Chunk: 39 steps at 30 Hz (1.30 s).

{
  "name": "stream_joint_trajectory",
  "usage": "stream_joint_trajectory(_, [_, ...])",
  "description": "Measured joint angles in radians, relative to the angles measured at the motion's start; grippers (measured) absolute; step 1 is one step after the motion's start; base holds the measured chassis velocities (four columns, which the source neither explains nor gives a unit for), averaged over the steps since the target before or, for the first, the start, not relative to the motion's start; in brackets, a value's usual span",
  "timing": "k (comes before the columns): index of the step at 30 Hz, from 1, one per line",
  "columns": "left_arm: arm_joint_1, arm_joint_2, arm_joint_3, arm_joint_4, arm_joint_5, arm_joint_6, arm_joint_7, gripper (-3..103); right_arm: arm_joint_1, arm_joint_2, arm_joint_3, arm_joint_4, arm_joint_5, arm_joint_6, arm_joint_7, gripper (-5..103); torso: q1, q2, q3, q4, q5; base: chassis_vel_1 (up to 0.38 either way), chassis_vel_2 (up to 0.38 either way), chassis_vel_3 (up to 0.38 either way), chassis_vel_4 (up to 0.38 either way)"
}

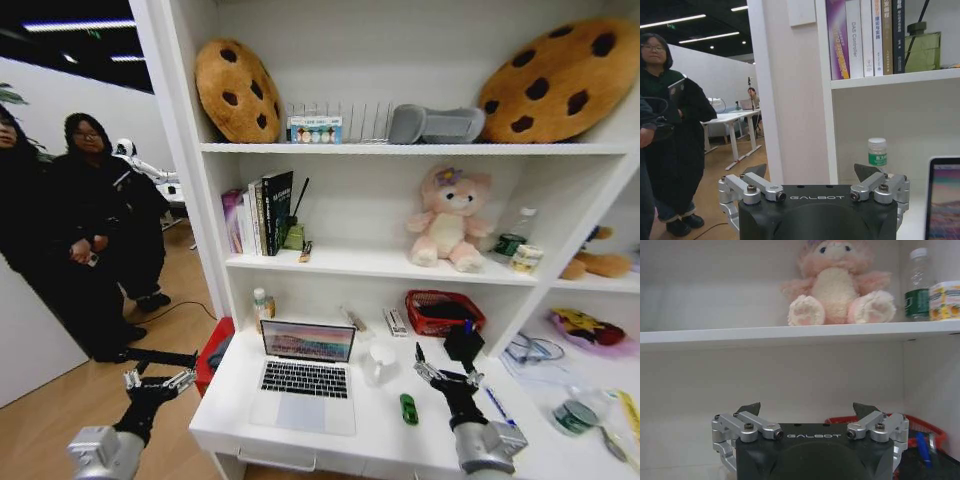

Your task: Organize the objects on the table.

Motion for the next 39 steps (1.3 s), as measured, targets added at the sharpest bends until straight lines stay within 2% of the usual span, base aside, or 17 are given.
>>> stream_joint_trajectory(2, [0.006, 0.018, -0.022, -0.019, -0.022, -0.014, 0.016, 98, -0.031, 0.0, 0.0, 0.033, 0.001, 0.018, -0.012, 100, 0.001, -0.001, 0.0, 0.0003, 0.0014, -0.322, 0.33, 0.301, -0.298])
stream_joint_trajectory(3, [0.013, 0.024, -0.039, -0.034, -0.03, -0.022, 0.028, 98, -0.058, 0.002, -0.006, 0.055, -0.001, 0.031, -0.022, 100, 0.002, -0.001, 0.001, 0.0001, -0.0002, -0.309, 0.228, 0.265, -0.245])
stream_joint_trajectory(5, [0.023, 0.03, -0.059, -0.05, -0.037, -0.029, 0.039, 98, -0.086, 0.005, -0.017, 0.076, -0.013, 0.048, -0.035, 100, 0.002, -0.001, 0.0, -0.0001, -0.0001, -0.217, 0.228, 0.054, -0.118])
stream_joint_trajectory(7, [0.039, 0.037, -0.089, -0.073, -0.054, -0.043, 0.045, 90, -0.164, 0.023, -0.041, 0.111, -0.088, 0.107, -0.07, 100, 0.001, -0.001, 0.0, 0.0001, 0.0007, -0.09, 0.12, 0.044, -0.036])
stream_joint_trajectory(10, [0.037, 0.036, -0.088, -0.073, -0.056, -0.044, 0.042, 85, -0.167, 0.029, -0.042, 0.112, -0.103, 0.114, -0.071, 100, 0.001, -0.001, 0.0, -0.0003, 0.0003, -0.016, 0.026, 0.012, 0.002])
stream_joint_trajectory(14, [0.028, 0.027, -0.067, -0.064, -0.053, -0.031, 0.007, 67, -0.123, 0.018, -0.024, 0.1, -0.106, 0.104, -0.039, 100, -0.001, 0.001, 0.0, 0.0001, 0.0005, 0.062, -0.059, -0.076, 0.04])
stream_joint_trajectory(19, [0.022, 0.035, -0.066, -0.057, -0.049, -0.027, 0.007, 77, -0.098, 0.003, -0.011, 0.092, -0.087, 0.098, -0.027, 100, -0.001, 0.001, 0.0, 0.0002, 0.0007, 0.072, -0.063, -0.047, 0.072])
stream_joint_trajectory(21, [0.01, 0.061, -0.067, -0.052, -0.063, -0.019, 0.006, 93, -0.089, 0.005, -0.014, 0.077, -0.081, 0.095, -0.023, 100, 0.0, 0.0, 0.0, 0.0001, 0.0007, 0.0, 0.0, 0.0, 0.0])
stream_joint_trajectory(25, [0.004, 0.097, -0.062, -0.04, -0.086, -0.017, 0.028, 99, -0.101, 0.013, -0.024, 0.061, -0.085, 0.104, -0.028, 100, 0.0, 0.0, 0.0, 0.0002, 0.0006, 0.0, 0.0, 0.0, 0.0])
stream_joint_trajectory(27, [-0.018, 0.163, -0.059, -0.006, -0.104, -0.024, 0.069, 100, -0.129, 0.016, -0.025, 0.046, -0.099, 0.124, -0.054, 100, 0.0, 0.0, 0.0, 0.0002, 0.0005, -0.019, 0.016, 0.029, -0.009])
stream_joint_trajectory(28, [-0.018, 0.163, -0.059, -0.006, -0.104, -0.024, 0.069, 100, -0.129, 0.016, -0.025, 0.046, -0.099, 0.124, -0.054, 100, 0.0, 0.0, 0.0, 0.0002, 0.0005, 0.0, 0.0, 0.0, 0.0])
stream_joint_trajectory(30, [-0.063, 0.274, -0.054, 0.042, -0.13, -0.03, 0.092, 102, -0.158, 0.018, -0.026, 0.035, -0.113, 0.148, -0.075, 100, 0.0, 0.0, 0.0, 0.0002, 0.0005, 0.0, 0.0, 0.0, 0.0])
stream_joint_trajectory(32, [-0.081, 0.31, -0.049, 0.057, -0.138, -0.03, 0.095, 102, -0.164, 0.02, -0.025, 0.032, -0.116, 0.154, -0.079, 100, 0.0, 0.0, 0.0, 0.0002, 0.0004, 0.0, 0.0, 0.0, 0.0])
stream_joint_trajectory(33, [-0.125, 0.396, -0.032, 0.096, -0.155, -0.034, 0.105, 100, -0.181, 0.023, -0.019, 0.03, -0.126, 0.17, -0.088, 100, 0.0, 0.0, 0.0, 0.0, 0.0005, 0.0, 0.0, 0.0, 0.0])
stream_joint_trajectory(36, [-0.158, 0.448, -0.017, 0.124, -0.169, -0.036, 0.11, 99, -0.2, 0.025, -0.011, 0.037, -0.129, 0.175, -0.091, 100, 0.0, 0.0, 0.0, 0.0, 0.0006, 0.0, 0.0, 0.0, 0.0])
stream_joint_trajectory(37, [-0.2, 0.501, 0.007, 0.162, -0.185, -0.04, 0.119, 97, -0.228, 0.027, -0.003, 0.059, -0.129, 0.178, -0.093, 100, 0.0, 0.0, 0.0, -0.0001, 0.0004, 0.0, 0.0, 0.0, 0.0])
stream_joint_trajectory(39, [-0.271, 0.57, 0.056, 0.221, -0.195, -0.043, 0.135, 88, -0.282, 0.031, 0.001, 0.097, -0.129, 0.184, -0.093, 100, 0.0, 0.0, 0.0, 0.0, 0.0003, 0.0, 0.0, 0.0, 0.0])
